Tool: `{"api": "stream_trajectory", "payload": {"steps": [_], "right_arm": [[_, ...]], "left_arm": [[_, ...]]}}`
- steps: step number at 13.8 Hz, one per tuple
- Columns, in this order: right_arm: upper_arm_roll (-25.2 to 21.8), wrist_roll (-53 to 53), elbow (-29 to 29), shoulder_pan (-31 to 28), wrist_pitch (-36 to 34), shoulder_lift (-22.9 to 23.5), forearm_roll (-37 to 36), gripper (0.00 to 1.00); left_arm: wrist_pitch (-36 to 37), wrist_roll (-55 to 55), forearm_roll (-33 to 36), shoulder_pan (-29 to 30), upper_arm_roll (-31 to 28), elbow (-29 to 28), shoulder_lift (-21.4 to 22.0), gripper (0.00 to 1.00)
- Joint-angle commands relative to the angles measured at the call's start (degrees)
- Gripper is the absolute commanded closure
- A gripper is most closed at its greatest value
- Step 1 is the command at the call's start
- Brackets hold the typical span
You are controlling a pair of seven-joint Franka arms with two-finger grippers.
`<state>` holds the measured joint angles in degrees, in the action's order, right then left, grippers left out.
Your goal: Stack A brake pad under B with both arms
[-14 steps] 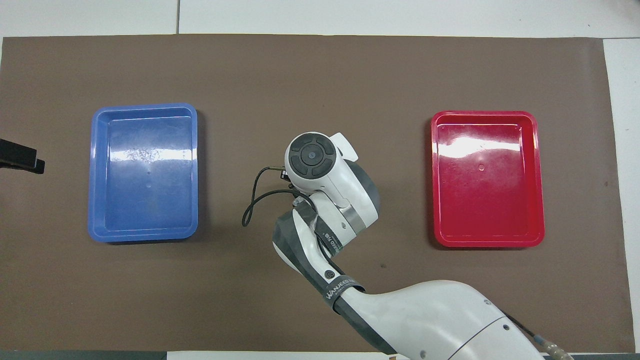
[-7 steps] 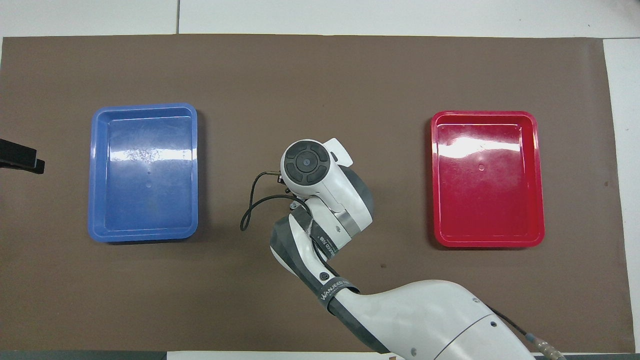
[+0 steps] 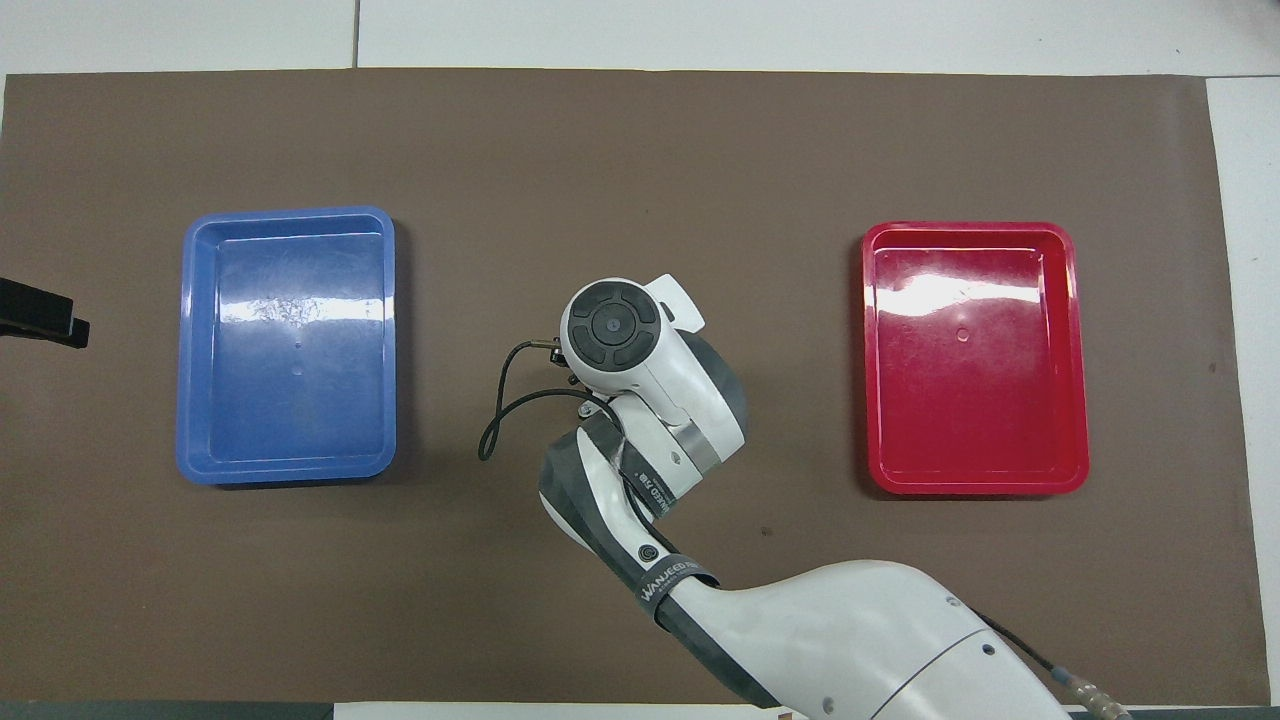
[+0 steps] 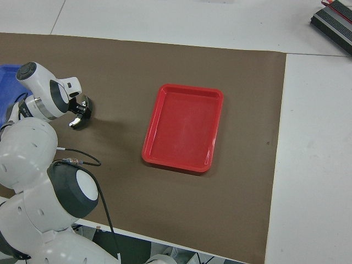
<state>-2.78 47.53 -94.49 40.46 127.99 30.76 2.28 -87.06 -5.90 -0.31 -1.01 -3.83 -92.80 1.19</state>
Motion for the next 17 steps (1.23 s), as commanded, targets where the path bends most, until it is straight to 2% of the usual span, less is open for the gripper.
{"api": "stream_trajectory", "payload": {"steps": [1,3,5,9,17], "right_arm": [[-0.38,0.55,0.88,-0.20,-1.87,-1.75,0.01,0.00],[-1.09,0.19,0.53,-1.95,-3.79,-5.78,-0.70,0.00],[-0.91,-2.34,0.09,-7.21,-6.69,-10.78,-4.98,0.00],[-0.82,-17.35,-0.08,-17.85,-15.64,-18.43,-5.62,0.00],[-0.74,-34.77,-2.54,-33.84,-27.61,-28.46,-4.83,0.00]], "left_arm": [[-0.92,0.36,-0.49,0.65,0.31,-0.89,0.48,0.00],[-0.84,0.36,-0.49,0.65,0.31,-0.89,0.48,0.00],[-0.92,0.36,-0.49,0.57,0.31,-0.89,0.48,0.00],[-0.84,0.36,-0.49,0.65,0.31,-0.89,0.48,0.00],[-0.83,0.36,-0.49,0.65,0.31,-0.89,0.39,0.00]]}}
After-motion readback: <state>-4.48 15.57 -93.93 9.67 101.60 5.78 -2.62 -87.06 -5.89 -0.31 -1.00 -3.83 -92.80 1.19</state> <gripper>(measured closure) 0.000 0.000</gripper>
